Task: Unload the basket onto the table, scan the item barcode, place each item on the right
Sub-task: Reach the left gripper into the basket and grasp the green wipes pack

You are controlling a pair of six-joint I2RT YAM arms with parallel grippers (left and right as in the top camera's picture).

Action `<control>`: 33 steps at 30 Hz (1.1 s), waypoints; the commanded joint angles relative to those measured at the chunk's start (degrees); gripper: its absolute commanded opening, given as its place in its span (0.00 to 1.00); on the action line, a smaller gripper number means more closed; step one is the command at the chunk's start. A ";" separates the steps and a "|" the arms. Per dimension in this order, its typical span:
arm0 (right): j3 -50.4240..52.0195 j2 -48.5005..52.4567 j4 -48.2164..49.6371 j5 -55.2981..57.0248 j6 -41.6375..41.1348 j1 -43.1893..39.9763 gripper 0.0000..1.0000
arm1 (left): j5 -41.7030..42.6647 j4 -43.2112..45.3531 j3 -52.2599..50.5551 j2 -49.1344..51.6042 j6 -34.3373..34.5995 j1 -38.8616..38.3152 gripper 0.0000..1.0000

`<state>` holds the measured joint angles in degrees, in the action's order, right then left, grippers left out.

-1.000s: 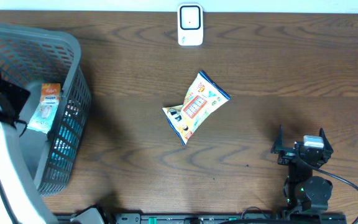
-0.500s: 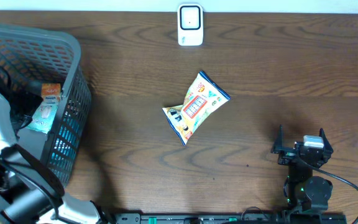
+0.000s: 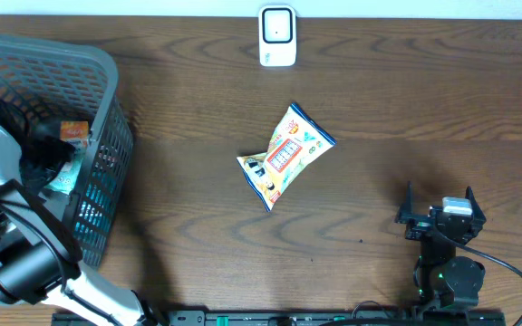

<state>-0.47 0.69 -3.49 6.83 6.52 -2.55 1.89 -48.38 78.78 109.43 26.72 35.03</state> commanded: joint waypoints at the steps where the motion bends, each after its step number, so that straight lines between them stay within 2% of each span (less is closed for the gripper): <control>1: 0.15 -0.35 -0.13 -0.35 0.39 -0.04 0.99 | 2.47 1.57 -3.13 2.49 -0.96 0.04 0.99; 2: 0.15 -0.35 -0.11 -0.35 0.39 -0.04 0.99 | 3.15 2.25 -3.85 2.71 -1.01 0.04 0.97; 3: 0.15 -0.35 -0.11 -0.37 0.39 -0.04 0.99 | 3.78 2.89 -4.59 2.78 -0.98 0.04 0.89; 6: 0.15 -0.35 -0.11 -0.37 0.42 -0.04 0.99 | 4.13 4.66 -6.38 2.78 -1.01 0.04 0.64; 11: 0.15 -0.35 -0.13 -0.35 0.39 -0.04 0.99 | 4.13 5.42 -6.58 2.75 -1.05 0.04 0.11; 12: 0.15 -0.35 -0.11 -0.35 0.39 -0.04 0.99 | 4.15 5.49 -6.56 2.75 -1.03 0.04 0.07; 20: 0.15 -0.35 -0.11 -0.35 0.39 -0.04 0.99 | 4.15 4.98 -6.49 -5.11 -1.66 1.07 0.07; 31: 0.15 -0.35 -0.11 -0.35 0.39 -0.04 0.99 | 4.33 3.87 -6.49 -28.02 -1.36 2.03 0.07; 33: 0.15 -0.35 -0.13 -0.37 0.39 -0.04 0.99 | 6.38 3.96 -6.49 -32.17 -1.38 2.03 0.07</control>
<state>-0.47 0.69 -3.51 6.81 6.52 -2.55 6.61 -44.27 71.66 81.73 25.63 36.97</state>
